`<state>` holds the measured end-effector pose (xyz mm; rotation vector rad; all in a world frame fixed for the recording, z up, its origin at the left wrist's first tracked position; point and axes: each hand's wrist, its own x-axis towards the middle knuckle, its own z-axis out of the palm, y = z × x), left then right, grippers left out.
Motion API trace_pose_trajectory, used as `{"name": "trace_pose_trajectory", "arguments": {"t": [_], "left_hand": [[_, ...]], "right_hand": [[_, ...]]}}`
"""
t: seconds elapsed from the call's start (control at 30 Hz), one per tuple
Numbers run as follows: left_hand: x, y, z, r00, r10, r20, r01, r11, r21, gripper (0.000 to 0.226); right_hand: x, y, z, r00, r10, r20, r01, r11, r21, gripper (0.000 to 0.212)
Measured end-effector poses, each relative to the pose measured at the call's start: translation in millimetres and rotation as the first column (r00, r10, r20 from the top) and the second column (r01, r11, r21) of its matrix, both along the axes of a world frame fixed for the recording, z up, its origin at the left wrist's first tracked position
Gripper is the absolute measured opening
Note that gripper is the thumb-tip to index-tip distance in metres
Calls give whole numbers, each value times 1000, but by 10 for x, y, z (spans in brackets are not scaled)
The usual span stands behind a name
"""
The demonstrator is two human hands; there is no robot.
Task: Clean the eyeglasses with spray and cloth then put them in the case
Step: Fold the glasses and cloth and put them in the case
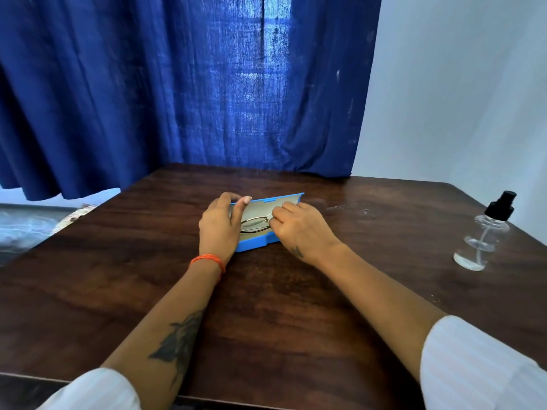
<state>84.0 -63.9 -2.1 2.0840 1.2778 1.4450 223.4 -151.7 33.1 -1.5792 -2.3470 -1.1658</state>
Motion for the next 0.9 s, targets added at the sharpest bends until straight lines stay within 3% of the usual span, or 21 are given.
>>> {"name": "trace_pose_trajectory", "arguments": {"t": [0.13,0.23,0.33,0.47,0.53,0.57,0.67,0.77,0.9], "left_hand": [[5,-1,-6,1000,-13,-21,13,1000,20,34],[3,-16,-1,999,-27,-34,28,999,28,34],[-5,-30,12,998,-40,-42,41,999,24,34],[-28,-65,14,996,-75,-40,76,997,21,31],[-53,-96,13,992,-118,-31,119,993,26,27],[-69,-119,15,989,-146,-27,147,989,29,24],[-118,-182,29,968,-239,-75,242,970,30,17],[-169,-229,46,937,-329,-122,331,944,-3,16],[-207,-276,3,922,-366,-124,365,930,-31,33]], "right_hand": [[-5,-3,-42,994,-44,-96,39,998,-49,8],[-19,12,-95,979,-121,-161,89,977,-193,23],[-11,-62,-186,931,-146,-333,75,974,-216,35],[38,-224,-232,702,41,-711,-27,999,31,30],[89,-213,-165,632,154,-759,7,979,205,28],[119,-178,-117,626,156,-764,20,976,216,28],[196,-17,-12,643,-50,-764,18,999,-50,38],[226,96,-41,681,-251,-688,12,943,-333,46],[255,38,-231,694,-298,-656,-15,904,-426,50]]}}
